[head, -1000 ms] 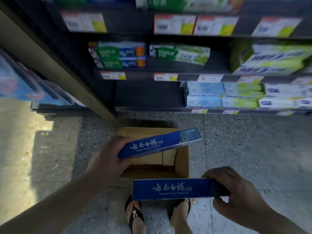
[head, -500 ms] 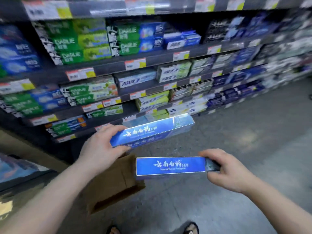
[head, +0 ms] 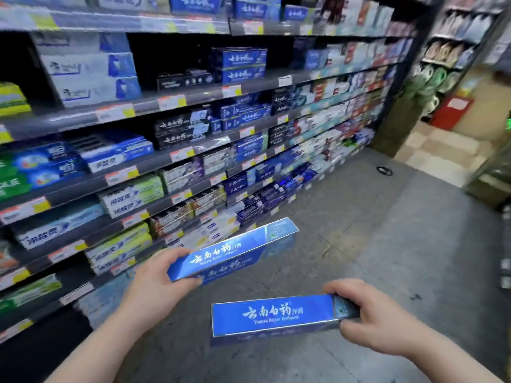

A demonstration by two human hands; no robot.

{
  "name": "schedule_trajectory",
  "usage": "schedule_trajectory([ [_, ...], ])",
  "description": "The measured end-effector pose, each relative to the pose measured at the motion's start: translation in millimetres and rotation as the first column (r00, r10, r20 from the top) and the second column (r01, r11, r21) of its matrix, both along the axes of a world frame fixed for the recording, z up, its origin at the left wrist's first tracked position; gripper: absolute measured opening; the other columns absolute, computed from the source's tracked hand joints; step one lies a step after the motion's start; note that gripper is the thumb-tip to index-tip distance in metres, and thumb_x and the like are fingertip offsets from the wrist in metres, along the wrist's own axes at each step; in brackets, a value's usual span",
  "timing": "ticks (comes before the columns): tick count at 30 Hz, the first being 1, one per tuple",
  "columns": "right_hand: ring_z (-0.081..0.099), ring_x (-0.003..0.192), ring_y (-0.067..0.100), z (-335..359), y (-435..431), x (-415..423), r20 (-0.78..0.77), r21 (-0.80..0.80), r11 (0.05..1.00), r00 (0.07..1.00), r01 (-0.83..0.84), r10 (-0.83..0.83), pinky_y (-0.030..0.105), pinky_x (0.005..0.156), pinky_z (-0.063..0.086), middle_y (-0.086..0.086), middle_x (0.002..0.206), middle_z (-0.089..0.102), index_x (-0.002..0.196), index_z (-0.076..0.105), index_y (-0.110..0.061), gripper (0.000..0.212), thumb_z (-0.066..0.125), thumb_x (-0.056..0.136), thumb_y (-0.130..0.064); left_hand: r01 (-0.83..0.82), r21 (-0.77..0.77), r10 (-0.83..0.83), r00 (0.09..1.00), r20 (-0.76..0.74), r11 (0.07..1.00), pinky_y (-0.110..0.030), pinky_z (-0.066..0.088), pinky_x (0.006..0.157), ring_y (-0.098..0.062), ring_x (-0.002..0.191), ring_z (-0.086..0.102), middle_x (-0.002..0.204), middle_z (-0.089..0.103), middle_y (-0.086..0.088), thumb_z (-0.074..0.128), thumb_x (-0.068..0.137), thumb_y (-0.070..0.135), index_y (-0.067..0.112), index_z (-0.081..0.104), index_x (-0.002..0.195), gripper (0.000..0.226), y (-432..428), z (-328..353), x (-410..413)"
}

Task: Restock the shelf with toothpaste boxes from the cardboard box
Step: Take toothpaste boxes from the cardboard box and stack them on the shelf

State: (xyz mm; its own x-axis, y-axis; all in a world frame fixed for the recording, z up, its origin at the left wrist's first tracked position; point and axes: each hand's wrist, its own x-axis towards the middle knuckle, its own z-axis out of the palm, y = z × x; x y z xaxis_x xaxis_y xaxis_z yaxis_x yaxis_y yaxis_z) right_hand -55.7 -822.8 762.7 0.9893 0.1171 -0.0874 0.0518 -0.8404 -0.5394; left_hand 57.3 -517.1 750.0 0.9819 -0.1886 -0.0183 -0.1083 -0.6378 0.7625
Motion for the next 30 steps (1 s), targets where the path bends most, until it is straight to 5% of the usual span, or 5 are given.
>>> schedule_trajectory([
  [5, 0.049, 0.101, -0.005, 15, -85, -1, 0.008, 0.005, 0.999, 0.999, 0.053, -0.053, 0.012, 0.080, 0.041, -0.032, 0.108, 0.050, 0.092, 0.047, -0.057, 0.050, 0.037, 0.048, -0.035, 0.046, 0.019, -0.047, 0.998, 0.031, 0.999, -0.026, 0.032, 0.081, -0.012, 0.098, 0.046, 0.107, 0.052, 0.009, 0.073, 0.073, 0.022, 0.023, 0.057, 0.115, 0.046, -92, 15, 25],
  [17, 0.057, 0.089, 0.002, 23, -257, 77, -0.016, -0.001, 0.983, 0.982, 0.186, -0.186, 0.016, 0.074, 0.046, -0.017, 0.096, 0.061, 0.096, 0.058, -0.038, 0.044, 0.046, 0.056, -0.027, 0.285, 0.034, -0.287, 0.957, 0.051, 0.958, -0.029, 0.036, 0.080, -0.013, 0.097, 0.052, 0.101, 0.056, 0.018, 0.074, 0.070, 0.025, 0.035, 0.056, 0.103, 0.039, -282, 19, 159],
  [20, 0.060, 0.083, 0.003, 24, -310, 118, -0.026, 0.016, 0.968, 0.967, 0.252, -0.252, 0.019, 0.073, 0.049, -0.016, 0.094, 0.063, 0.101, 0.055, -0.041, 0.041, 0.056, 0.064, -0.024, 0.360, 0.004, -0.360, 0.931, 0.062, 0.933, -0.033, 0.044, 0.083, -0.011, 0.096, 0.056, 0.100, 0.056, 0.024, 0.072, 0.064, 0.035, 0.049, 0.052, 0.089, 0.035, -349, 29, 214],
  [27, 0.061, 0.077, 0.002, 33, -416, 196, -0.012, 0.063, 0.930, 0.932, 0.362, -0.362, 0.012, 0.063, 0.047, -0.022, 0.095, 0.063, 0.104, 0.051, -0.049, 0.043, 0.060, 0.065, -0.034, 0.427, 0.037, -0.428, 0.902, 0.061, 0.904, -0.030, 0.041, 0.084, -0.013, 0.099, 0.052, 0.106, 0.053, 0.012, 0.073, 0.072, 0.025, 0.030, 0.055, 0.112, 0.044, -481, 45, 317],
  [30, 0.061, 0.085, -0.001, 31, -466, 231, 0.061, 0.050, 0.931, 0.929, 0.361, -0.364, 0.014, 0.072, 0.048, -0.027, 0.101, 0.061, 0.102, 0.047, -0.059, 0.047, 0.057, 0.060, -0.041, 0.435, 0.052, -0.438, 0.898, 0.047, 0.899, -0.035, 0.046, 0.087, -0.013, 0.100, 0.055, 0.105, 0.056, 0.017, 0.072, 0.070, 0.031, 0.039, 0.053, 0.108, 0.043, -532, 45, 353],
])
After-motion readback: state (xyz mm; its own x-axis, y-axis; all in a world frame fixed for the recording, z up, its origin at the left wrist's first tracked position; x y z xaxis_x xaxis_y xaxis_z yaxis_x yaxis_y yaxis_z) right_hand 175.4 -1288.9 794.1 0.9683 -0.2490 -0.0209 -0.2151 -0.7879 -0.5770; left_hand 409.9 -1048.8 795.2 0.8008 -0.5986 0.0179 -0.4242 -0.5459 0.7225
